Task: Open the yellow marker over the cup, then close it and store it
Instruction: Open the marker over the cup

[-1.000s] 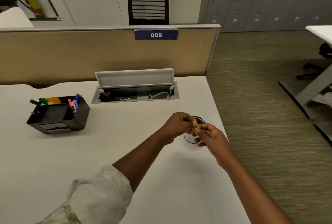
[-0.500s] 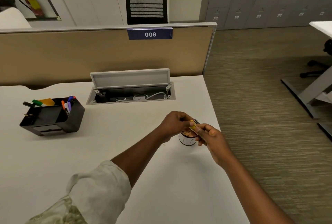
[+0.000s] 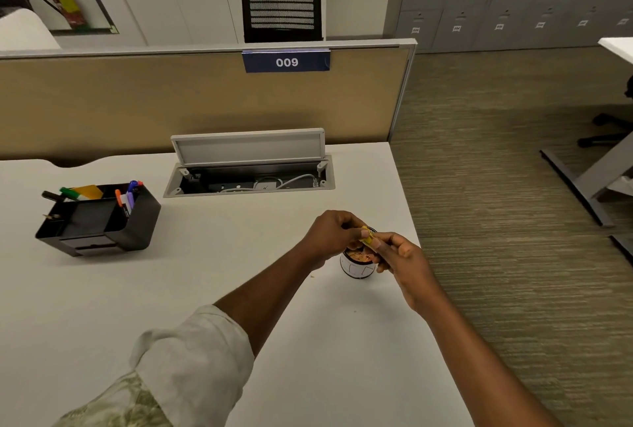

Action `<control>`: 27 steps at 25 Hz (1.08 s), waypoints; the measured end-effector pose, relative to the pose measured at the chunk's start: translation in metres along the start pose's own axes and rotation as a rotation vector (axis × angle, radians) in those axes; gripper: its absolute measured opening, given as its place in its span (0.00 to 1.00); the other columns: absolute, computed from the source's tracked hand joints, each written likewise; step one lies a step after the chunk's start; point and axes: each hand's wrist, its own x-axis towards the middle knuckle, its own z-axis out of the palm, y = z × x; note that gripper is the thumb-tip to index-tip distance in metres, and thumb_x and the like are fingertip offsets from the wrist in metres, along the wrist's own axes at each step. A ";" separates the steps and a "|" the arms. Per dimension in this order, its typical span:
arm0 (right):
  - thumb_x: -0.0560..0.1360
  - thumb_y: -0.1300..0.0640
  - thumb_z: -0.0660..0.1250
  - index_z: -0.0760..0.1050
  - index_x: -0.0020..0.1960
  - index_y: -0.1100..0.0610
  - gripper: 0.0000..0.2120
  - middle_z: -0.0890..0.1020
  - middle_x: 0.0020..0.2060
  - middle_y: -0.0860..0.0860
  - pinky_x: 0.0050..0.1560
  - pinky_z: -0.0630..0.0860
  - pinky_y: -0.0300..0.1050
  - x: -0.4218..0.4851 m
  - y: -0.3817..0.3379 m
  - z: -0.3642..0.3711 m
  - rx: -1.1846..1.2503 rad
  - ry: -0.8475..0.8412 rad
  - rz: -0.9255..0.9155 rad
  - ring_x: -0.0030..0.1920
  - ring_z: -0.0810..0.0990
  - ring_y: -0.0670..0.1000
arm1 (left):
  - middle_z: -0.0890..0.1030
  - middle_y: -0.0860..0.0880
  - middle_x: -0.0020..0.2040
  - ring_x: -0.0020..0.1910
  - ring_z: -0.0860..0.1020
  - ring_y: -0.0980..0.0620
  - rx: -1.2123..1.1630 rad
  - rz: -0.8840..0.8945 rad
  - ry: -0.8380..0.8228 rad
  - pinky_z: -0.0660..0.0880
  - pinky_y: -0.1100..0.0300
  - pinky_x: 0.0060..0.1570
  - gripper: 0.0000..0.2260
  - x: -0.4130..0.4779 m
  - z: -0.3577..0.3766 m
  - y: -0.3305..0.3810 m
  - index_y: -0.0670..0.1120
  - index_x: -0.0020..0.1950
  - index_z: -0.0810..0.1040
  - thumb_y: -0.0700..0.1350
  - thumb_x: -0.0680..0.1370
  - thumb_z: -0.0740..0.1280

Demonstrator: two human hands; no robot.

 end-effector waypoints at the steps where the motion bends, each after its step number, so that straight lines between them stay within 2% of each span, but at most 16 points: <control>1: 0.79 0.56 0.70 0.82 0.53 0.59 0.08 0.85 0.43 0.56 0.40 0.75 0.47 0.000 0.001 0.000 0.000 0.000 0.001 0.40 0.78 0.52 | 0.86 0.41 0.47 0.46 0.84 0.46 0.005 -0.003 0.003 0.82 0.51 0.50 0.08 0.001 0.000 0.000 0.41 0.52 0.84 0.43 0.77 0.71; 5: 0.78 0.54 0.70 0.82 0.53 0.60 0.09 0.85 0.42 0.57 0.38 0.74 0.46 0.002 -0.002 -0.002 -0.009 -0.028 0.014 0.38 0.76 0.51 | 0.86 0.41 0.48 0.45 0.83 0.47 -0.031 0.004 -0.028 0.82 0.52 0.50 0.08 0.001 0.000 -0.004 0.40 0.53 0.84 0.43 0.77 0.71; 8: 0.79 0.55 0.69 0.81 0.55 0.61 0.10 0.85 0.42 0.57 0.38 0.75 0.45 0.002 0.002 -0.008 0.023 -0.024 0.024 0.38 0.76 0.50 | 0.84 0.40 0.50 0.46 0.82 0.49 -0.120 0.001 0.007 0.81 0.63 0.44 0.08 0.000 -0.006 -0.004 0.39 0.55 0.83 0.38 0.78 0.69; 10: 0.80 0.56 0.67 0.80 0.57 0.63 0.11 0.85 0.41 0.56 0.38 0.75 0.44 0.003 0.005 -0.011 0.078 -0.024 0.051 0.38 0.76 0.49 | 0.83 0.37 0.54 0.47 0.82 0.49 -0.219 -0.021 0.037 0.80 0.67 0.42 0.09 0.002 -0.013 -0.006 0.37 0.57 0.82 0.36 0.78 0.69; 14: 0.80 0.58 0.67 0.80 0.58 0.62 0.10 0.85 0.43 0.57 0.40 0.76 0.42 0.002 0.007 -0.009 0.208 -0.022 0.097 0.38 0.77 0.48 | 0.83 0.36 0.56 0.51 0.82 0.45 -0.309 -0.069 0.055 0.82 0.62 0.48 0.10 -0.001 -0.010 -0.016 0.36 0.58 0.81 0.35 0.77 0.69; 16: 0.81 0.61 0.64 0.81 0.56 0.61 0.08 0.85 0.44 0.58 0.40 0.78 0.41 0.004 0.006 -0.009 0.298 -0.003 0.131 0.39 0.79 0.48 | 0.83 0.38 0.52 0.50 0.82 0.45 -0.370 -0.083 0.075 0.82 0.58 0.52 0.10 -0.002 -0.006 -0.019 0.36 0.58 0.81 0.34 0.77 0.69; 18: 0.82 0.63 0.62 0.81 0.56 0.61 0.09 0.84 0.44 0.58 0.41 0.80 0.42 0.006 0.005 -0.012 0.357 0.031 0.159 0.39 0.79 0.50 | 0.83 0.42 0.48 0.46 0.82 0.48 -0.408 -0.090 0.100 0.81 0.59 0.50 0.09 -0.004 -0.004 -0.022 0.35 0.58 0.81 0.34 0.78 0.68; 20: 0.82 0.64 0.62 0.81 0.58 0.59 0.10 0.83 0.45 0.57 0.45 0.80 0.43 0.009 0.003 -0.014 0.203 0.063 0.134 0.40 0.80 0.50 | 0.83 0.43 0.45 0.44 0.82 0.49 -0.422 -0.097 0.122 0.81 0.61 0.47 0.09 -0.005 -0.004 -0.025 0.34 0.57 0.80 0.34 0.78 0.68; 23: 0.80 0.62 0.67 0.78 0.60 0.50 0.11 0.83 0.45 0.53 0.44 0.77 0.43 0.013 -0.006 -0.017 -0.297 0.104 -0.019 0.41 0.82 0.50 | 0.83 0.43 0.44 0.42 0.82 0.50 -0.421 -0.115 0.158 0.81 0.61 0.46 0.10 -0.006 -0.004 -0.029 0.34 0.57 0.81 0.34 0.77 0.69; 27: 0.75 0.60 0.72 0.77 0.55 0.52 0.10 0.83 0.47 0.49 0.40 0.74 0.38 0.022 -0.020 -0.016 -0.780 0.073 -0.270 0.44 0.82 0.51 | 0.83 0.44 0.43 0.40 0.81 0.52 -0.393 -0.140 0.182 0.80 0.66 0.39 0.09 -0.009 -0.005 -0.030 0.35 0.57 0.81 0.35 0.77 0.70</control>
